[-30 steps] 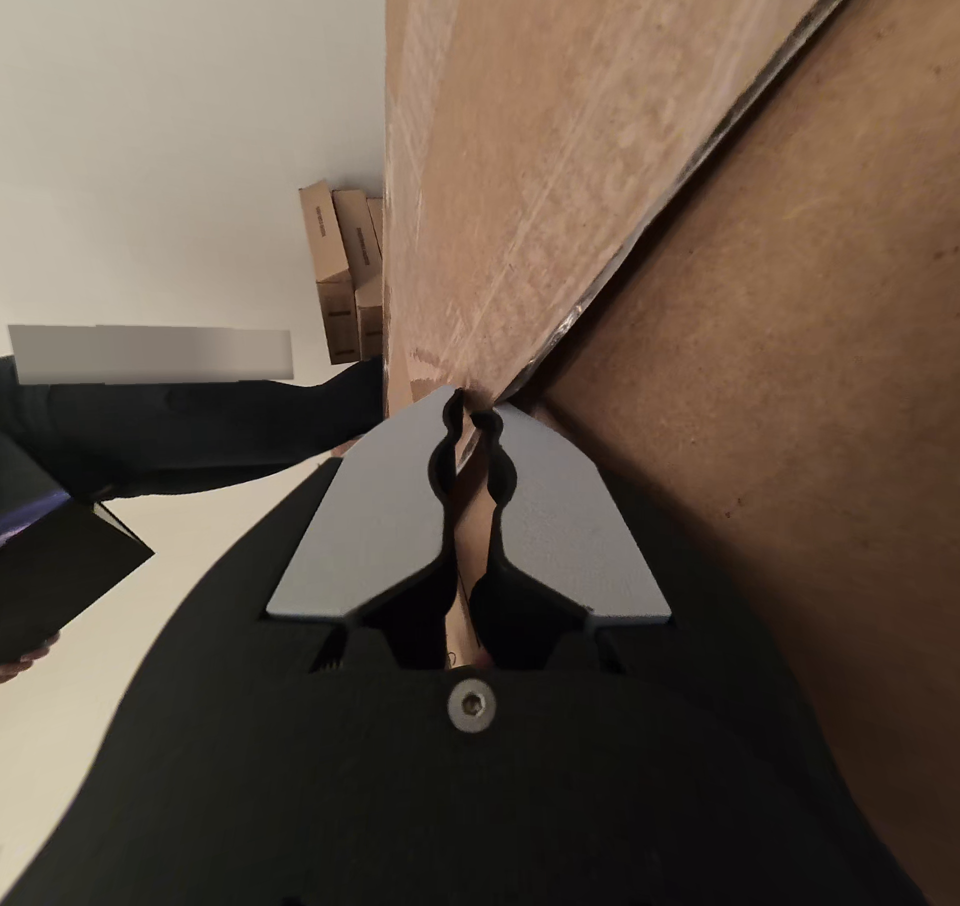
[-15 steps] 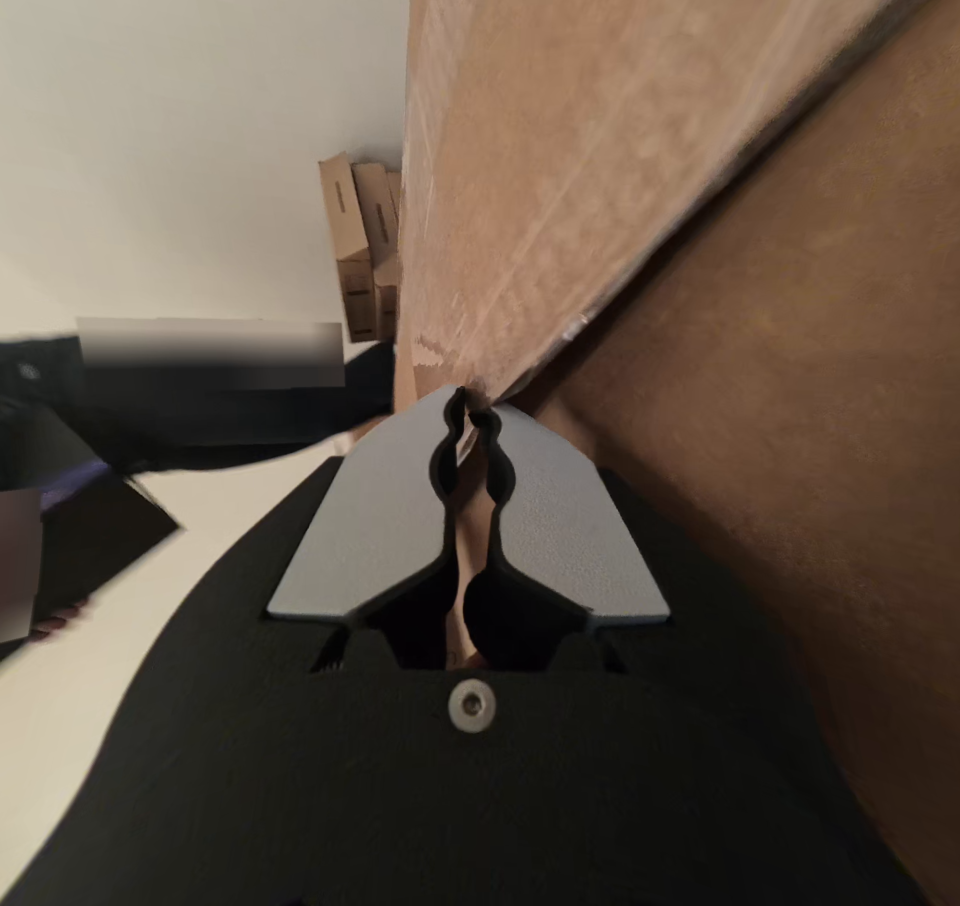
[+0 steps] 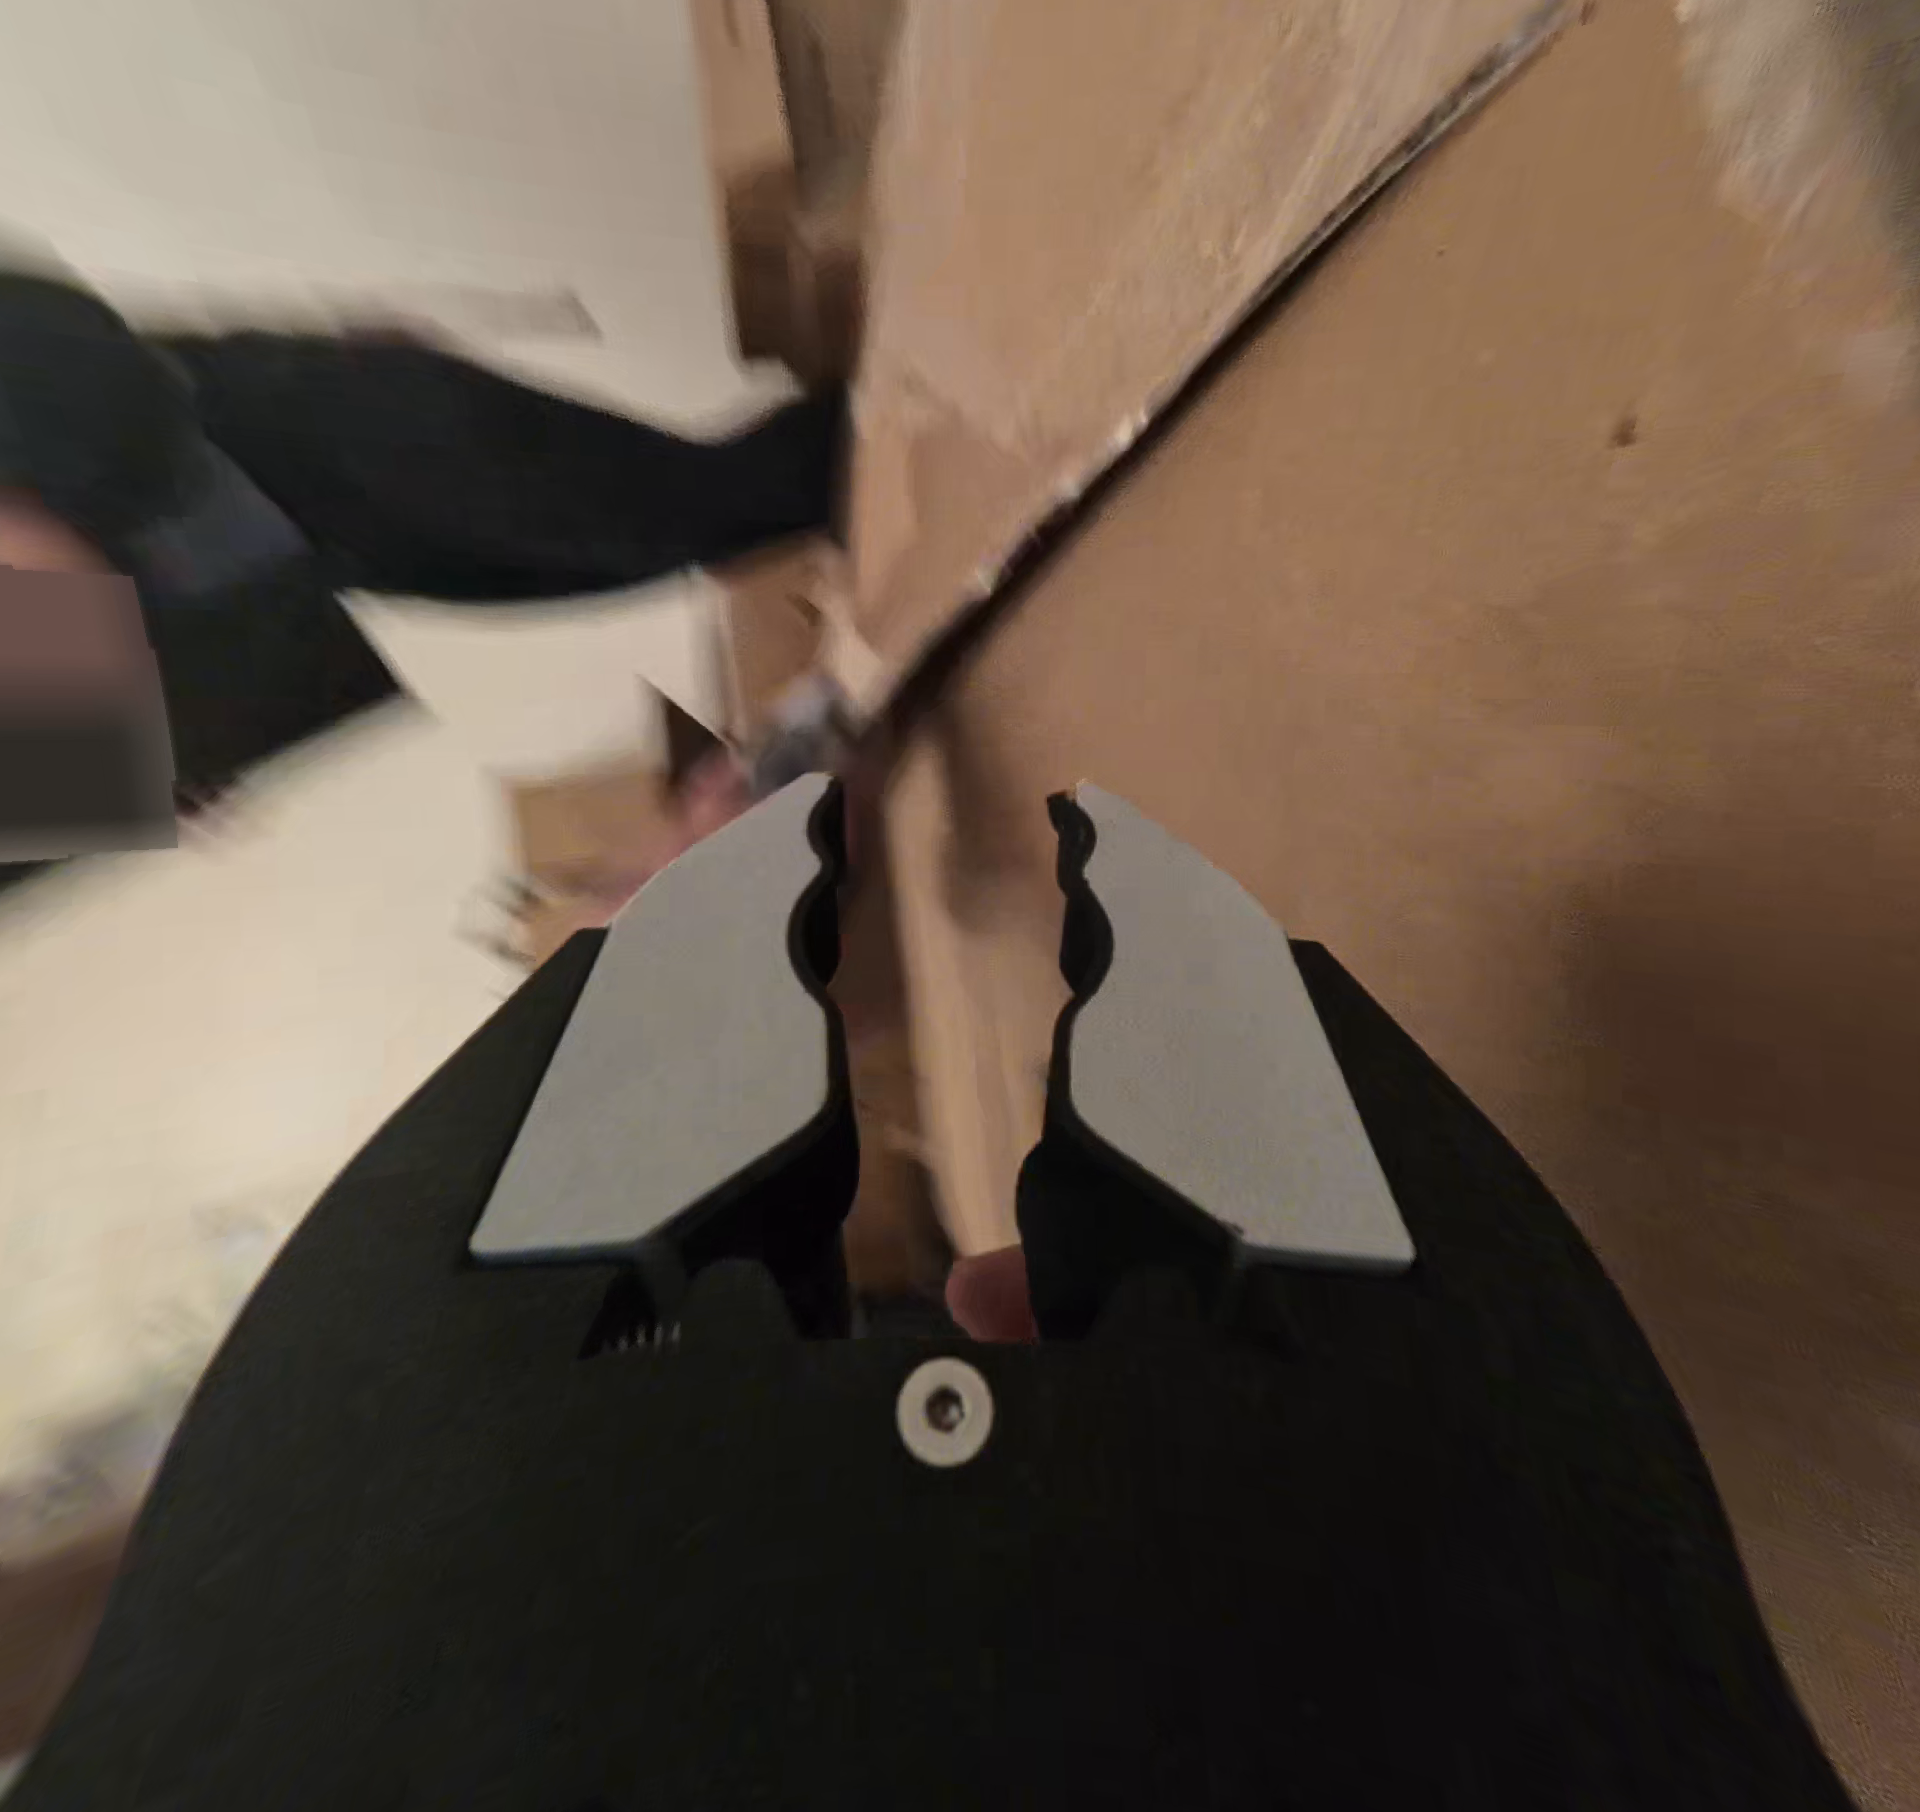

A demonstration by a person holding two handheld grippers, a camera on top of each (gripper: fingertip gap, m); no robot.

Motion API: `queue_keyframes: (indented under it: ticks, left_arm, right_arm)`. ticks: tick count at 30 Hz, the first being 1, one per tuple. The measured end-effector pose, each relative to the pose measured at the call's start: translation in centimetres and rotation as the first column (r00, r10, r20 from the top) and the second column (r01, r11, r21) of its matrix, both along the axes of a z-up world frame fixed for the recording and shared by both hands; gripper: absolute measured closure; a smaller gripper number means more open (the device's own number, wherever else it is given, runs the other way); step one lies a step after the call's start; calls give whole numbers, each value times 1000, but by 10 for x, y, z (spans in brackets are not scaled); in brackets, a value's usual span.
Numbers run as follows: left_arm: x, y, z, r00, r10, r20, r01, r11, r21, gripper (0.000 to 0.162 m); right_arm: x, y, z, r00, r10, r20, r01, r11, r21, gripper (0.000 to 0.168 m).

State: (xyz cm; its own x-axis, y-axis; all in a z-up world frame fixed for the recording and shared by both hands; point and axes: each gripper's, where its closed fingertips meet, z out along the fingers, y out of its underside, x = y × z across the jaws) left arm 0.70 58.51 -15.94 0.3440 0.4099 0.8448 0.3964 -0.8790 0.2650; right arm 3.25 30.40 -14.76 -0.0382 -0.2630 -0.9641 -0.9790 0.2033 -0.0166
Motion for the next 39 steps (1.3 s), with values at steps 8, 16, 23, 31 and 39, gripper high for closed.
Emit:
queue_keyframes:
  ticks: [8,16,23,31,39]
  left_arm:
    - [-2,-1,-8,999,-52,2,52,998,-20,152]
    - [-16,-13,-22,968,-252,13,252,967,25,152]
    - [-109,-47,-17,744,-531,-407,667,628,400,162]
    - [-164,0,-4,387,37,-921,908,-188,374,162]
    - [-164,46,-23,165,356,-920,952,-302,54,162]
  right_arm:
    - [-109,-41,-3,649,660,377,-331,692,-642,126]
    - [-112,-82,-22,753,579,314,-156,620,-769,133]
    - [-46,-42,-8,550,711,439,92,471,-877,168]
    - [-4,56,-34,321,836,444,216,392,-894,168]
    - [32,60,-52,124,991,51,638,-40,-769,168]
